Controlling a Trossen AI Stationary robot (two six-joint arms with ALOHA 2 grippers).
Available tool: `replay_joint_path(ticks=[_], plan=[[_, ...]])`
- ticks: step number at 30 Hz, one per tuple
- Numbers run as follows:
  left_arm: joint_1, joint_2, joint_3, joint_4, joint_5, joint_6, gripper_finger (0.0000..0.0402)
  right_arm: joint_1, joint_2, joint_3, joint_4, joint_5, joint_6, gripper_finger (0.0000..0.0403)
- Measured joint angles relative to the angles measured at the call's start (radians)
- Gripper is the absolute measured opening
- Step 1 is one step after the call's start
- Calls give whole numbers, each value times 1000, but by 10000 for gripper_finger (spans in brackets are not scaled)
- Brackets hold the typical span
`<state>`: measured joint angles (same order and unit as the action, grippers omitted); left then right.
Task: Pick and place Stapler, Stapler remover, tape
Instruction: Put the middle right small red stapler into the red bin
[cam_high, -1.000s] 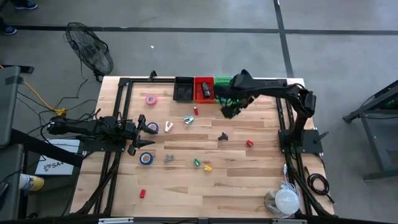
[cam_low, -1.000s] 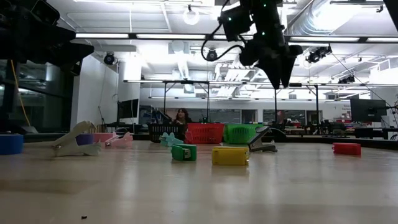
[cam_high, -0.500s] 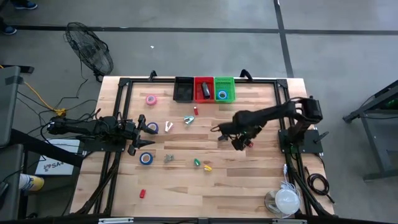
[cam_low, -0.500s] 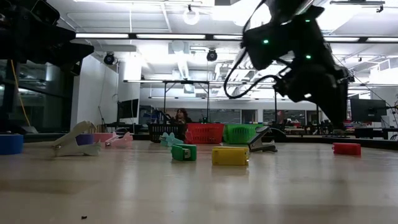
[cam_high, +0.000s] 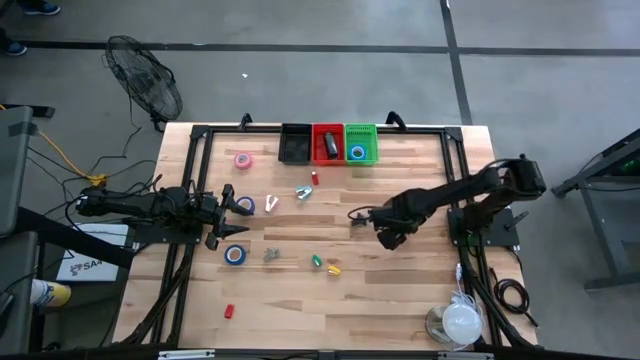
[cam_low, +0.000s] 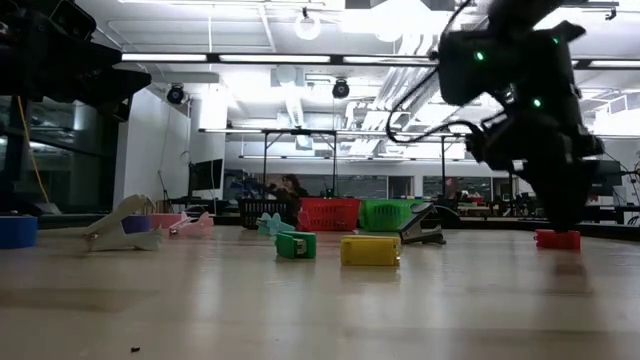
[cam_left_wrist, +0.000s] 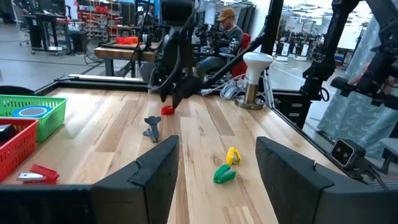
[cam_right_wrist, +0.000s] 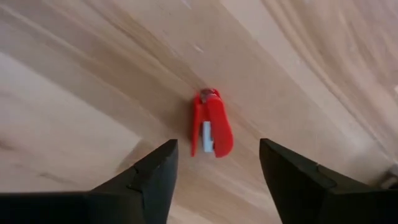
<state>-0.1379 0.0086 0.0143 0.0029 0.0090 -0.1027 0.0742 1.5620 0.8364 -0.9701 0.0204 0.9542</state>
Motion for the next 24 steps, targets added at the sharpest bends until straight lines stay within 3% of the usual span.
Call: replay_joint_path(ticks=[9,24], plan=[[0,0,0,0,0,0,211,-1,-7,-114,143,-11,5,246],[0,0,0,0,0,0,211,-4,0,-84,157,0,-148,245]])
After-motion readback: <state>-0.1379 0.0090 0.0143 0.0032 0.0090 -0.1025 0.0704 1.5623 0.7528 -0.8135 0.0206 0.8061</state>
